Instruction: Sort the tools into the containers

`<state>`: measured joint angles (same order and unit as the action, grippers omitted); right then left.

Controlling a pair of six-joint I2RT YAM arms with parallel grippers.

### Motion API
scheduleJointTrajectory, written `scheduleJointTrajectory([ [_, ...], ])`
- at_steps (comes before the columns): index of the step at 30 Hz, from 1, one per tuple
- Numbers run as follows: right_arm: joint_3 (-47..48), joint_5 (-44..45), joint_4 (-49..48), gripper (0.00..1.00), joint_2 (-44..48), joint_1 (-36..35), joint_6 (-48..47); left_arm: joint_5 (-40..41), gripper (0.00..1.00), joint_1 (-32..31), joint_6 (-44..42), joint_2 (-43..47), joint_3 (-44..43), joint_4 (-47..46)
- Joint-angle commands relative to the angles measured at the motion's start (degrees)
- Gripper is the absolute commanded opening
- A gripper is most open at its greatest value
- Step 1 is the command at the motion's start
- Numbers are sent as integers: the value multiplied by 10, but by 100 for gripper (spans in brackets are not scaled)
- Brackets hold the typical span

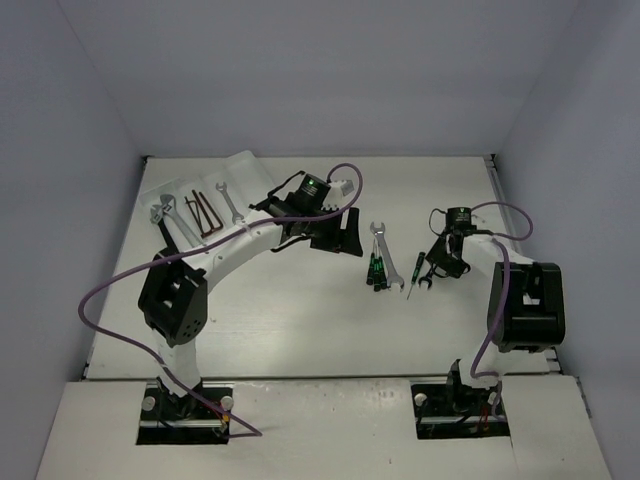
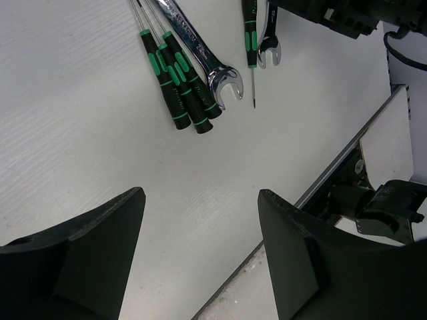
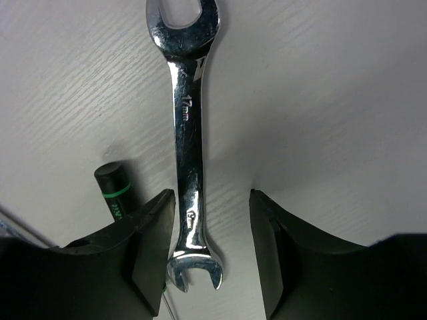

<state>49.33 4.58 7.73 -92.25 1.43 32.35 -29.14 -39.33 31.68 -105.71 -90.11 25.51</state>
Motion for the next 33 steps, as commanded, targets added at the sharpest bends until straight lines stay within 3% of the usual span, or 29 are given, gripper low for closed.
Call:
scheduleJointTrajectory([
  [1, 31, 35, -4, 44, -27, 1, 16, 13, 65, 0, -25, 55, 2, 3],
  [10, 27, 30, -7, 40, -76, 1, 13, 19, 65, 0, -33, 65, 16, 11],
  [19, 8, 37, 21, 27, -92, -3, 7, 19, 65, 0, -38, 61, 11, 16],
  [23, 11, 29, 30, 0, -95, -4, 2, 17, 65, 0, -40, 60, 9, 15],
  [33, 43, -40, 28, 0, 12, -6, -22, -6, 65, -20, -39, 33, -30, 4],
])
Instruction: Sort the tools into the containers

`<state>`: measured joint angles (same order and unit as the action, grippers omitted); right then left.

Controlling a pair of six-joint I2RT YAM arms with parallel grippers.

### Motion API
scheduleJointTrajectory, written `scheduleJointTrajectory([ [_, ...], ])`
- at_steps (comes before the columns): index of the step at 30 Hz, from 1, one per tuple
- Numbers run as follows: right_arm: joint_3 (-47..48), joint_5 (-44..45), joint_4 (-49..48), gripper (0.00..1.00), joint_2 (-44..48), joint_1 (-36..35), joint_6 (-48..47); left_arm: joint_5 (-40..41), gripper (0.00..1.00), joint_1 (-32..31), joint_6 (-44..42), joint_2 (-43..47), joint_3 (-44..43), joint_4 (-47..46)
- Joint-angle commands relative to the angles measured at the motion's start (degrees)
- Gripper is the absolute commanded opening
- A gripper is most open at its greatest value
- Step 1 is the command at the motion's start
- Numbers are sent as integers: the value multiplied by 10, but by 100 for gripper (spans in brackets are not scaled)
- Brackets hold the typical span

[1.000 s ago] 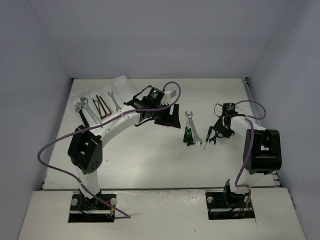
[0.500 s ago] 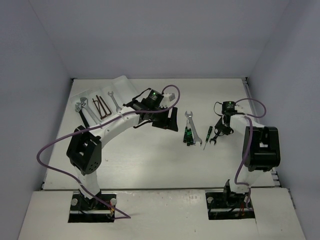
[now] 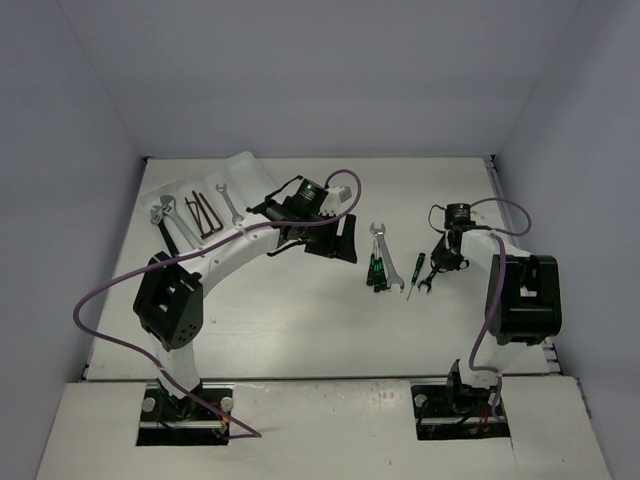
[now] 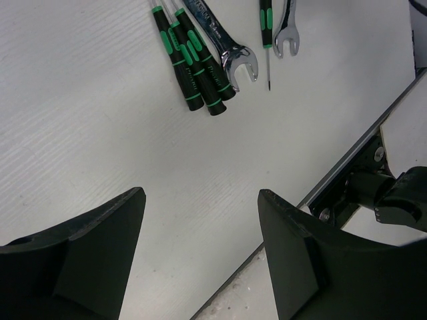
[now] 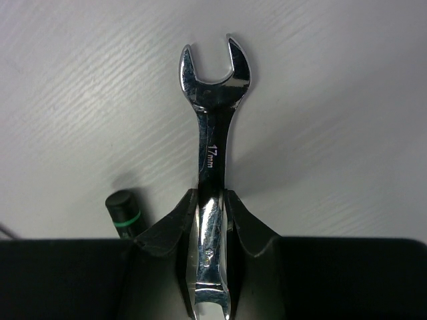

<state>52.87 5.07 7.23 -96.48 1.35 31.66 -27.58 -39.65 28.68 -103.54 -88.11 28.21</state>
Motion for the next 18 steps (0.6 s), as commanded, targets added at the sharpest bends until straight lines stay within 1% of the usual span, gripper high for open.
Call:
scheduleJointTrajectory([
  [1, 9, -54, 31, 0, 61, -6, -17, -27, 65, -21, -6, 5, -56, -28],
  [3, 9, -70, 30, 0, 76, -9, -17, -38, 65, -27, 3, -9, -64, -45],
  [10, -7, -84, 25, 0, 106, -10, -20, -64, 65, -44, 40, -51, -77, -102],
  [12, -12, -92, 19, 0, 114, -26, -17, -72, 65, -50, 57, -62, -79, -126],
  [18, -22, -117, 5, 0, 130, -45, -2, -96, 65, -65, 101, -102, -83, -203],
])
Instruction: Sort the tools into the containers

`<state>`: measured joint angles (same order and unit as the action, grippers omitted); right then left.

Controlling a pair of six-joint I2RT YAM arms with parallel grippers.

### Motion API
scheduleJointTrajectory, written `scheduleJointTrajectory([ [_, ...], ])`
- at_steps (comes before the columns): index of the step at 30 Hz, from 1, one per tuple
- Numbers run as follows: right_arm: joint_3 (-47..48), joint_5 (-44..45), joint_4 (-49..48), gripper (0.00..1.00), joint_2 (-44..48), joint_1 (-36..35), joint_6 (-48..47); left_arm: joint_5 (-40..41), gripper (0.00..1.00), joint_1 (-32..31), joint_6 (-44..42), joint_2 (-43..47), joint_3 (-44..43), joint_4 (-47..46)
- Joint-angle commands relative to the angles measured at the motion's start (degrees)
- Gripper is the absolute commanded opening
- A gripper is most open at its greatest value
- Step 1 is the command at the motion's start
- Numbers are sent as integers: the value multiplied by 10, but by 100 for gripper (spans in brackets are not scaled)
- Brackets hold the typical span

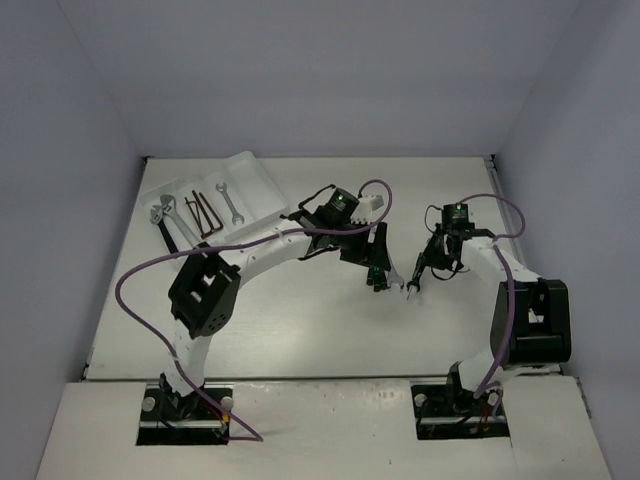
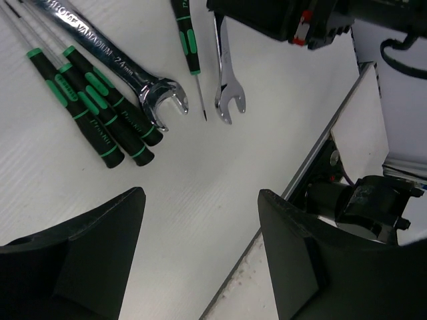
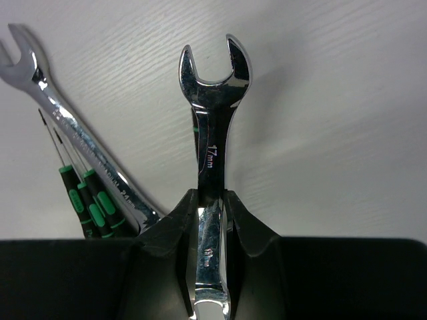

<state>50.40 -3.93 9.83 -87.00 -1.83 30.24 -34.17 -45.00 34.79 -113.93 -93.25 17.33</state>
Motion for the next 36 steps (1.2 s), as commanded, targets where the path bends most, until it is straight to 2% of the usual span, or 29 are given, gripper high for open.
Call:
scheduleJointTrajectory([
  [1, 3, -33, -24, 0, 36, -15, 14, -34, 65, -14, 52, -6, -29, -113],
  [12, 4, -81, -51, 0, 54, -41, 47, -54, 65, -28, 121, -58, -15, -221],
  [20, 9, -108, -65, 0, 62, -48, 62, -37, 60, -37, 126, -83, -27, -220],
  [25, 14, -120, -70, 0, 65, -51, 68, -23, 52, -37, 126, -97, -36, -203],
  [28, 16, -125, -74, 0, 68, -53, 72, -23, 37, -37, 130, -101, -35, -208],
  [33, 17, -129, -77, 0, 71, -58, 71, -21, 3, -37, 130, -87, -28, -219],
  [36, 19, -128, -79, 0, 78, -61, 70, -10, 0, -35, 132, -63, -8, -221],
])
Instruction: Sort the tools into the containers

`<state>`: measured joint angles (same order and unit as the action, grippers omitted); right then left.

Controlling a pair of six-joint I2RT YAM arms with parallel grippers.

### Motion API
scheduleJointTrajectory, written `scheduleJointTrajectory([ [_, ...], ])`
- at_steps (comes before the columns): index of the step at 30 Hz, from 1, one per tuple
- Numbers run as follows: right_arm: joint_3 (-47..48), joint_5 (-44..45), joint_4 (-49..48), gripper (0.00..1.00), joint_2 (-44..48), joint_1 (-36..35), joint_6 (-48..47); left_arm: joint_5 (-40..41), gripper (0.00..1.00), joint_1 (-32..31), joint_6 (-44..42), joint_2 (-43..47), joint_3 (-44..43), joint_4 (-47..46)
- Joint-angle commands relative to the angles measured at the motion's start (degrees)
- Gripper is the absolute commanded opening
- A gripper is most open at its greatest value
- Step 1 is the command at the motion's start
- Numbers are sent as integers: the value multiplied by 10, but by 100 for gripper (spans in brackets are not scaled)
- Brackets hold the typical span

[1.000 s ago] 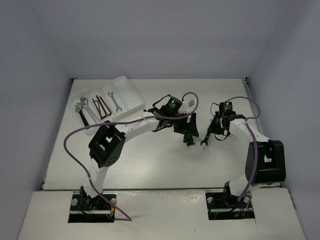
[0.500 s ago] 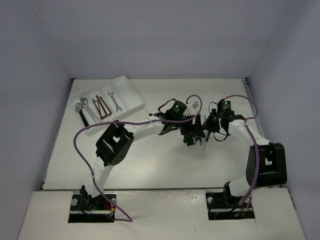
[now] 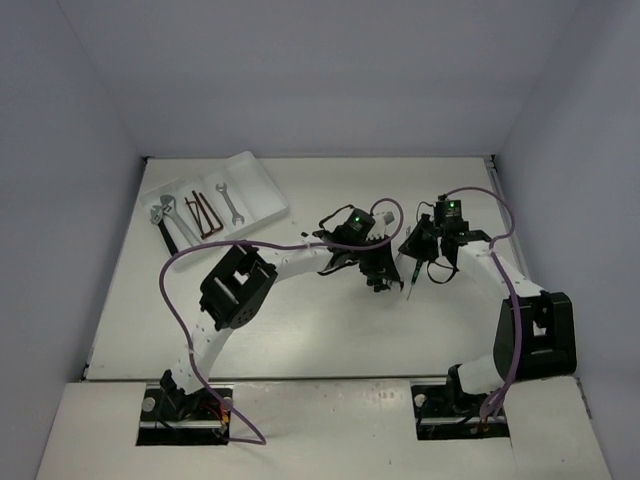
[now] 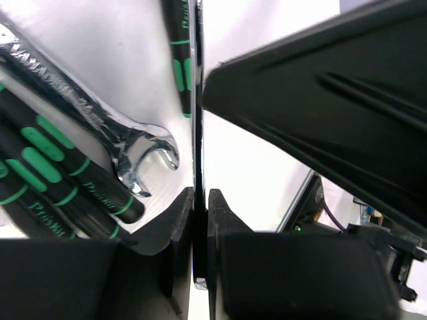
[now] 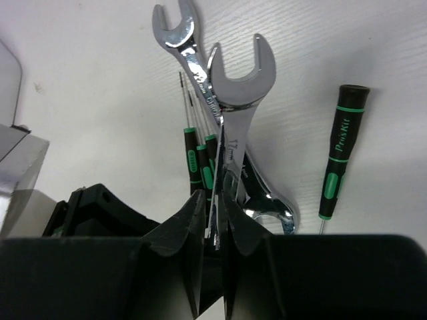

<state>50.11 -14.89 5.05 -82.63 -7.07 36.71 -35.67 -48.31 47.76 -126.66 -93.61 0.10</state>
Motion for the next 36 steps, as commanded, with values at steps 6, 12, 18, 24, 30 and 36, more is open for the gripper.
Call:
scheduleJointTrajectory([
  [6, 32, -9, -26, 42, 57, 1, -4, 26, 0, 33, 10, 118, 61, -33],
  [12, 46, 9, 4, 49, 103, 33, -22, 78, 0, 138, -9, 225, 135, 32],
  [18, 34, 28, 28, 50, 134, 44, -50, 241, 0, 250, -68, 303, 126, 166],
  [24, -10, 25, 35, 50, 166, 46, -56, 316, 0, 372, -49, 227, 66, 207],
  [30, -43, 12, 47, 50, 197, 49, -66, 347, 0, 412, -67, 113, -73, 244],
  [36, -65, -3, 57, 51, 219, 51, -76, 351, 9, 428, -71, 42, -151, 271],
])
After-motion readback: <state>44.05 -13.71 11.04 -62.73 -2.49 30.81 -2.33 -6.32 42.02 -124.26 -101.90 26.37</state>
